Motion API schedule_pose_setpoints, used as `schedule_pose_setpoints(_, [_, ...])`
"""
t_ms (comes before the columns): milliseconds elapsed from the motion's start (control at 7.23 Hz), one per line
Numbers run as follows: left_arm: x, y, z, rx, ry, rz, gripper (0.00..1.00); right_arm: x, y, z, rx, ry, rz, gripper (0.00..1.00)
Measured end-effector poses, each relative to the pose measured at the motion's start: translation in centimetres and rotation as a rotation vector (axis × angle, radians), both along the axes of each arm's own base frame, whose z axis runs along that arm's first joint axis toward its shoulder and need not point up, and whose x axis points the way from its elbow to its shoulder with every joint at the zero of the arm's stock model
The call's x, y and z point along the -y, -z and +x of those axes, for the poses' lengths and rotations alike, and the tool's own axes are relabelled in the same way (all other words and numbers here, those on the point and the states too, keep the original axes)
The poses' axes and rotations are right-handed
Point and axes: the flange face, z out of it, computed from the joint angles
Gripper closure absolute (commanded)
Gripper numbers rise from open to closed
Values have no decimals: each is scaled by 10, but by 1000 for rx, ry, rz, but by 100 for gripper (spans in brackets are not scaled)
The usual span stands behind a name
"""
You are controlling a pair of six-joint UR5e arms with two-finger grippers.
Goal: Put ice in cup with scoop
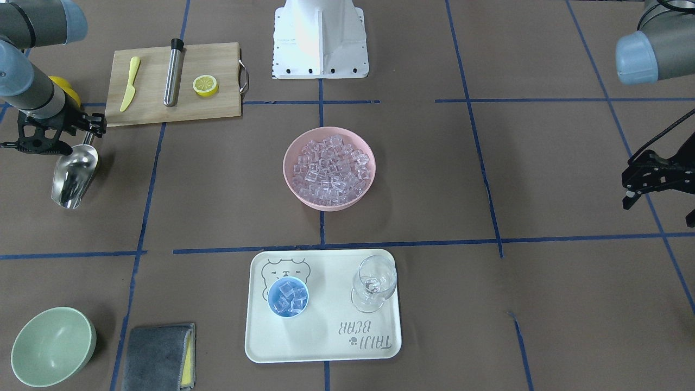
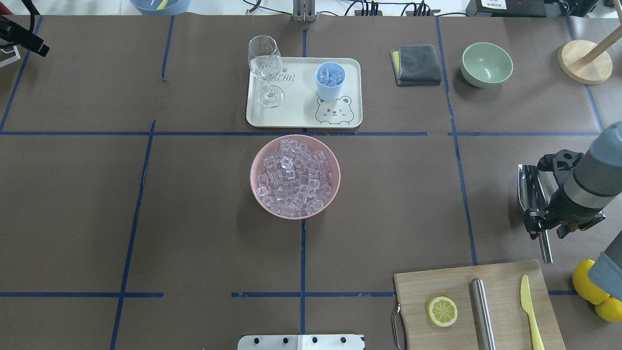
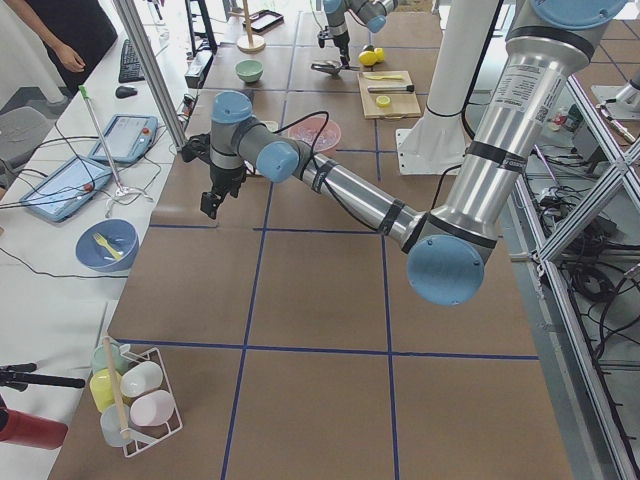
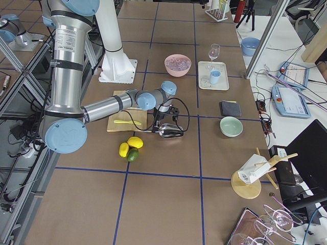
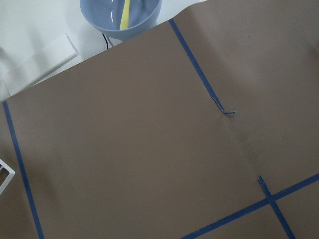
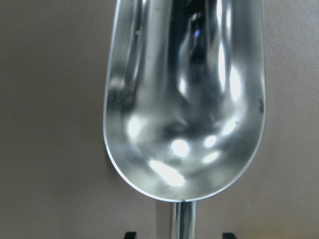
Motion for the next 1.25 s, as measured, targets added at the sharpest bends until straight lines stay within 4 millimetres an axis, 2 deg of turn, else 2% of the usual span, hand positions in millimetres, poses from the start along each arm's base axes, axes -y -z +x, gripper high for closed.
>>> schedule_pose_setpoints(277, [0,1,0,-1,0,1,0,1,14,4,18,-8,21,0])
schedule_pose_setpoints(415, [0,1,0,0,-1,3,0,8,30,18,42,-39,45,0])
schedule_pose_setpoints(692, [-2,-1,-2,3,0,-4,0,35,57,73,91,-123,122,0])
schedule_pose_setpoints(830, [-4,-7,-4,7,1,-19,0,50,61,109,106,-133,187,0])
schedule_pose_setpoints(968, [-8,-13,-6,13,2,-36,0,59,57,142,111,-107,258,0])
schedule_pose_setpoints(1107, [-13,-23,-11,15,1,-61,0,66,43,175,119,-58,323,0])
schedule_pose_setpoints(1245, [-18,-36,-24,8,-4,-86,0,71,21,210,142,-13,367,0])
